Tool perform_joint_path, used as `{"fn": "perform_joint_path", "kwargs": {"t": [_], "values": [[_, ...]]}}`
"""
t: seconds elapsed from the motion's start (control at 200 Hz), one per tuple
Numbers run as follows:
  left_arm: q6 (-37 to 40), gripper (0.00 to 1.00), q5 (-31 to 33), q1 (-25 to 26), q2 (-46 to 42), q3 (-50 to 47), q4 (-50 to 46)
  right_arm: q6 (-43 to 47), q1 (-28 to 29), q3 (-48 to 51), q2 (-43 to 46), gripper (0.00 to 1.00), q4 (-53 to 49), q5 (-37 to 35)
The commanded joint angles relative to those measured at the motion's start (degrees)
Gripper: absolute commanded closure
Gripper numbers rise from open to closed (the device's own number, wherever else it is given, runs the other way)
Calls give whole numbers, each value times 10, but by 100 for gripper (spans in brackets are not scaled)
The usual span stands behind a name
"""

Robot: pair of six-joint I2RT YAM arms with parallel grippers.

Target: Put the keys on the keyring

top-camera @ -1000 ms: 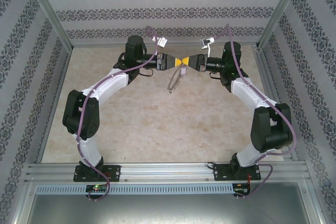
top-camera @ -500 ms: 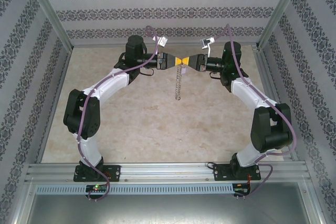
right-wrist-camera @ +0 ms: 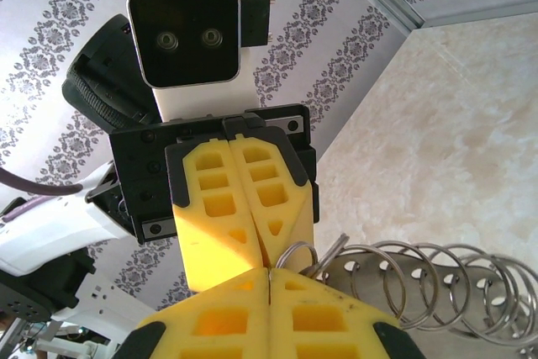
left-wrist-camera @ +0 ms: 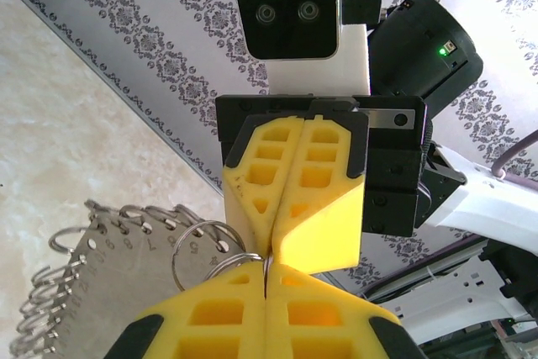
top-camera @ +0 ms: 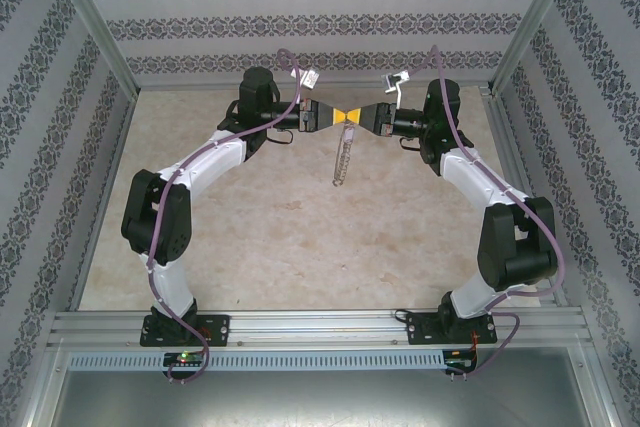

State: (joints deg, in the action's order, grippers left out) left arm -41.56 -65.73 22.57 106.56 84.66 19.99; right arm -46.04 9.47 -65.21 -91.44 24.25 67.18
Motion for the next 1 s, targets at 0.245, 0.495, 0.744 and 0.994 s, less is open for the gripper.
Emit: {"fn": "perform_joint_path", "kwargs": {"t": [0.245,0.495,0.744,0.994], "values": [[-63,100,12,16,8,6,131,0,-15,-3,20,59,27,-10],[-96,100,13,13,10,6,177,0,-46,38,58,52,34,-17],[-100,100,7,11,11,12,186,5,-59,74,78,51,45,-24],[-114,100,1,11,12,12,204,2,-46,63,64,51,57,-21]]}}
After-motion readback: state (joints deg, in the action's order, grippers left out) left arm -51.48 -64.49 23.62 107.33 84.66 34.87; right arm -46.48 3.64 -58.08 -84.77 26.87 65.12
